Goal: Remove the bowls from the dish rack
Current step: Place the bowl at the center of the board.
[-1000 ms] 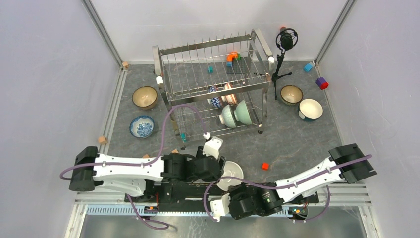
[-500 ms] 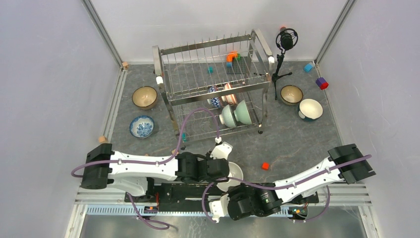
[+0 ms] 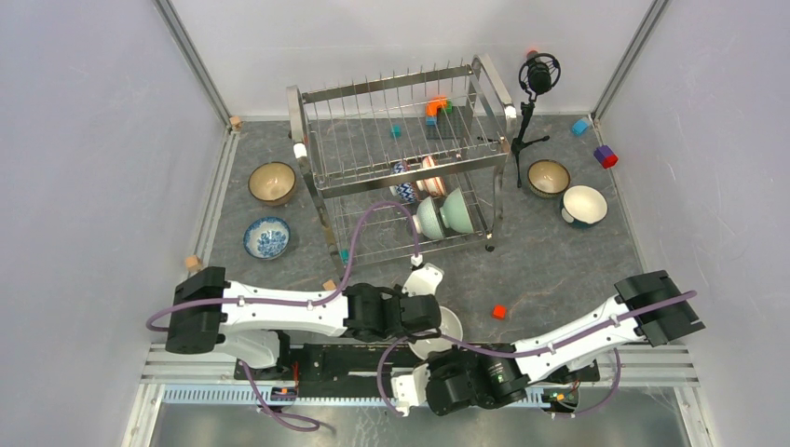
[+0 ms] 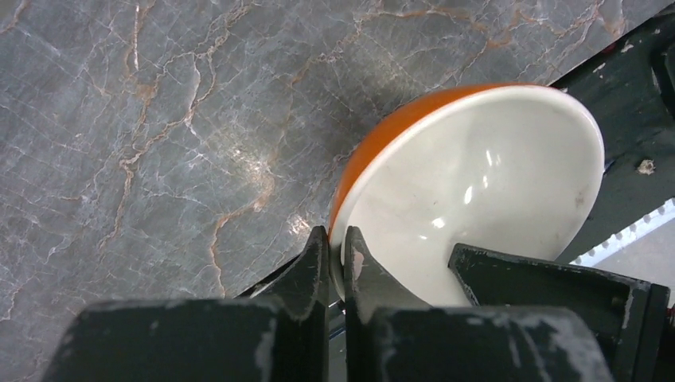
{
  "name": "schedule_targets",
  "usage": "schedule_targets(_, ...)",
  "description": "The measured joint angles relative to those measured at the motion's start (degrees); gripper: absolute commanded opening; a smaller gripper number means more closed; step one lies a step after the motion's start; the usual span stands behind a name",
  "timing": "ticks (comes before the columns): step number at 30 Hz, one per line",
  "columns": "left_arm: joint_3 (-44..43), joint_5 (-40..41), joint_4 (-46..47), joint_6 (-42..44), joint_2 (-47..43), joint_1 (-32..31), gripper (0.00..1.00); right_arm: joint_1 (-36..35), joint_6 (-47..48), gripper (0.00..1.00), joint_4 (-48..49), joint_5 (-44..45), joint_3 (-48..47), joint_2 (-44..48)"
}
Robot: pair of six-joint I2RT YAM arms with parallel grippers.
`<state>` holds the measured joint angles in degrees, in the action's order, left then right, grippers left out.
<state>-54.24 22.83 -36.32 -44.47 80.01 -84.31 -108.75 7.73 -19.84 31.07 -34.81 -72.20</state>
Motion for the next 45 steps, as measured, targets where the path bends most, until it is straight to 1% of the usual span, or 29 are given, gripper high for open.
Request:
schedule_targets(3,-0.35,0.81,0.5,-0.44,0.68,0.2,0.02,-0.04,-0.72,0.51,0.17,-0.13,-0.52,-0.87)
schedule_targets(4,-0.48,0.7,0.26,-0.35,0.87,0.09,0.02,-0.22,-0.79,0.57,0.07,-0.33,-0.81,-1.11)
schedule_targets(7,-0.46,0.94,-1.38,-0.26,1.18,-0.46,0.02,-0.37,-0.98,0.72,-0.07,-0.44,-1.64,-1.18)
schedule_targets(9,-0.44,1.44,-1.79,-0.28,1.18,-0.48,0.02,-0.42,-1.33,0.74,-0.02,-0.44,-2.23,-1.09)
schedule_targets(10,-0.42,2.01,-1.84,-0.33,1.18,-0.48,0.02,-0.46,-1.49,0.87,-0.04,-0.5,-2.54,-0.94)
schedule_targets(11,-0.28,2.73,-1.86,-0.42,1.16,-0.46,0.02,-0.55,-1.77,0.89,-0.07,-0.81,-2.89,-0.57)
schedule_targets(15,1.2,5.57,-2.05,-0.9,0.15,-0.37,0.02,-0.9,-3.56,0.91,-0.48,-3.43,-5.55,1.68)
schedule_targets(19,3.54,7.74,-2.34,-3.19,-3.21,0.48,0.02,-1.46,-6.29,0.93,0.04,-4.09,-8.39,5.25)
schedule_targets(20,4.37,8.35,-2.27,-4.09,-4.48,0.92,0.02,-1.53,-7.19,0.97,0.52,-3.67,-8.48,6.4)
schedule_targets(21,5.29,8.76,-2.19,-4.9,-5.88,1.4,0.02,-1.55,-8.33,0.98,0.9,-2.99,-8.48,7.82)
schedule_targets(24,8.28,9.92,-2.05,-7.45,-9.77,2.75,0.02,-1.7,-12.31,0.98,2.16,0.52,-8.46,12.31)
schedule_targets(28,12.26,11.78,-2.43,-12.22,-14.93,3.37,0.02,-0.83,-17.38,0.98,3.87,8.33,-8.48,17.57)
schedule_targets(30,13.62,12.28,-2.58,-14.78,-17.03,3.37,0.02,2.19,-20.65,0.96,3.32,11.19,-8.94,18.67)
schedule_targets(32,14.6,13.05,-2.67,-16.92,-18.53,3.37,0.02,7.54,-24.26,0.93,2.4,12.48,-9.53,18.69)
schedule_targets(35,15.17,13.49,-3.1,-20.7,-19.71,3.37,0.02,17.81,-29.73,0.87,1.42,11.98,-9.14,19.06)
schedule_targets(37,15.21,13.7,-3.48,-23.12,-19.96,3.37,0.02,23.12,-32.96,0.84,1.77,11.17,-7.54,20.5)
schedule_targets(39,15.21,14.01,-4.22,-25.81,-20.17,3.37,0.02,26.08,-35.78,0.82,2.03,9.99,-5.33,22.32)
schedule_targets(41,15.21,14.16,-5.01,-29.0,-20.13,3.37,0.02,27.36,-38.01,0.81,2.12,8.74,-3.98,22.67)
schedule_targets(45,14.56,13.99,-8.22,-36.02,-18.43,3.37,0.02,29.27,-41.07,0.79,2.16,5.92,-3.06,20.11)
